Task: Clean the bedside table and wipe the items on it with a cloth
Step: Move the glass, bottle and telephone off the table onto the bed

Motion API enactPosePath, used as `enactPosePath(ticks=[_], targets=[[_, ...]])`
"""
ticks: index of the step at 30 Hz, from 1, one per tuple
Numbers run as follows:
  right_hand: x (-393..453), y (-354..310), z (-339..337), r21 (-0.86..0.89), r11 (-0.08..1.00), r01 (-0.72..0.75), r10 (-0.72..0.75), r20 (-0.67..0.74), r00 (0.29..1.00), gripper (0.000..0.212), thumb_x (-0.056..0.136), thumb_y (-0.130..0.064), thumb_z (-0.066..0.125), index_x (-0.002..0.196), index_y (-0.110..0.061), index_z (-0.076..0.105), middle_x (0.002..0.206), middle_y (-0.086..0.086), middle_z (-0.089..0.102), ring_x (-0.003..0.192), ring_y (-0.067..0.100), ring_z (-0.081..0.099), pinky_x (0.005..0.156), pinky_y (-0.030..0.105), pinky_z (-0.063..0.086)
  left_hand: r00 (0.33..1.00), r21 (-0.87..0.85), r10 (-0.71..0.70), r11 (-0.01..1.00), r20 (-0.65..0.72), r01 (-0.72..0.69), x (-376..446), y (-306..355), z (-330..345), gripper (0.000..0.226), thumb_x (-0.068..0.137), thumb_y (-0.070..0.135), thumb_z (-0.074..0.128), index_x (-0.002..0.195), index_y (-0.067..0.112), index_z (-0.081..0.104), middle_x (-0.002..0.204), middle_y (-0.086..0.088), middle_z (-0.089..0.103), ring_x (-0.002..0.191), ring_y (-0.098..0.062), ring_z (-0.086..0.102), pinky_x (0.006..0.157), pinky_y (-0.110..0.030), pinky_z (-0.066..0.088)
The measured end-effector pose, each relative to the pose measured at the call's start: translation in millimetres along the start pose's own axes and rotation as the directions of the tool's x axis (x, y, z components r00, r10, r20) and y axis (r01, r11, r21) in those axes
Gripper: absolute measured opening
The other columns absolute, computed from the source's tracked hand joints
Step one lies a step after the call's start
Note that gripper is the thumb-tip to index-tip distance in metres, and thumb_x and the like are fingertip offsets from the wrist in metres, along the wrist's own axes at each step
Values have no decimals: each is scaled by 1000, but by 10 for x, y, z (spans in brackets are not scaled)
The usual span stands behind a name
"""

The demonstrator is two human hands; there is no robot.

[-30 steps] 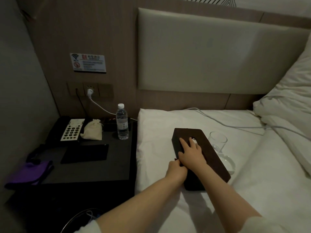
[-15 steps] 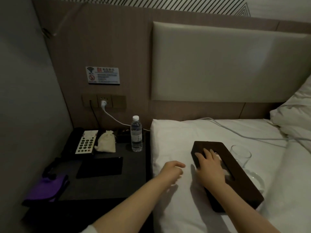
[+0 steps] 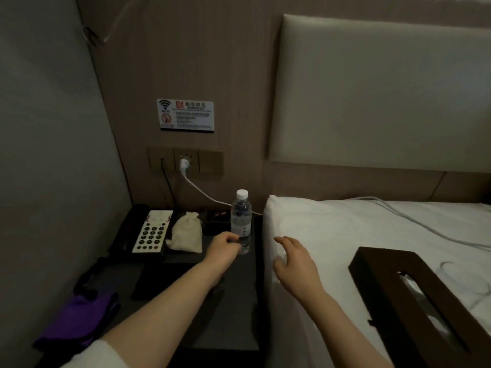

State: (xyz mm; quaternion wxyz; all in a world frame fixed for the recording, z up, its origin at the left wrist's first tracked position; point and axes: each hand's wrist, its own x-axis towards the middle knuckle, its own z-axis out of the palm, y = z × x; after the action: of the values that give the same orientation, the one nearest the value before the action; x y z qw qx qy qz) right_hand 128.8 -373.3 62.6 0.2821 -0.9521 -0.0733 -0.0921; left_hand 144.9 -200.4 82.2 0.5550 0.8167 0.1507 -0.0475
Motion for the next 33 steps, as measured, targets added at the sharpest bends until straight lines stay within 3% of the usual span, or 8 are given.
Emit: enactPosePath(ticks=[6,11,15,20,23,26,31,33], targets=[[132,325,168,-129,992,7,-6,12,1000,56,91,-24,55,144,-26,41,150,-2,38,136,17,36,110,28,33,1000,17,27,1000,-11,-27,399,-114,68,34,92,16,56,126,16,53,122,-6,58,106,-20,55,91,-31,46],[145,519,232,-175,984,9,-12,-15,1000,55,91,-25,53,144,-31,39,150,-5,38,135,14,36,106,25,35,997,64,8,998,-71,-3,683,-199,138,39,90,25,61,127,16,50,111,-4,60,105,-23,58,95,-37,48],[162,607,266,-137,990,21,-26,-36,999,51,91,-28,56,141,-32,45,147,-7,42,134,12,36,105,23,34,989,66,24,998,-147,-14,897,-258,182,59,89,29,64,141,16,39,126,-11,57,113,-26,56,98,-40,46],[137,666,308,-136,989,51,-54,-16,998,51,88,-32,60,138,-34,49,146,-8,43,134,11,34,106,21,30,974,94,89,993,-209,-71,1128,-318,288,83,82,31,72,149,18,25,146,-12,38,130,-30,43,105,-47,41],[125,676,310,-139,988,64,-66,-11,998,55,85,-34,63,138,-36,48,146,-10,41,134,9,33,107,19,28,957,138,134,985,-257,-101,1253,-320,382,85,75,30,77,146,19,32,141,-9,42,128,-30,45,103,-48,42],[123,690,315,-135,987,90,-91,0,996,56,83,-35,64,137,-39,48,147,-13,40,135,8,31,108,18,25,945,139,211,974,-248,-181,1381,-330,479,72,72,25,78,135,17,44,130,-8,53,121,-28,51,100,-49,44],[142,696,315,-120,986,117,-115,22,993,55,84,-37,62,136,-43,47,149,-15,35,137,7,27,111,18,21,927,21,179,983,-329,-182,1547,-413,634,71,69,21,83,127,17,41,127,-6,55,119,-27,53,101,-42,43],[142,684,311,-114,985,127,-124,36,992,54,85,-39,60,137,-45,44,150,-16,32,138,6,23,112,18,19,910,21,178,983,-376,-184,1576,-438,687,71,67,21,85,123,18,41,125,-5,57,116,-27,55,93,-36,43]])
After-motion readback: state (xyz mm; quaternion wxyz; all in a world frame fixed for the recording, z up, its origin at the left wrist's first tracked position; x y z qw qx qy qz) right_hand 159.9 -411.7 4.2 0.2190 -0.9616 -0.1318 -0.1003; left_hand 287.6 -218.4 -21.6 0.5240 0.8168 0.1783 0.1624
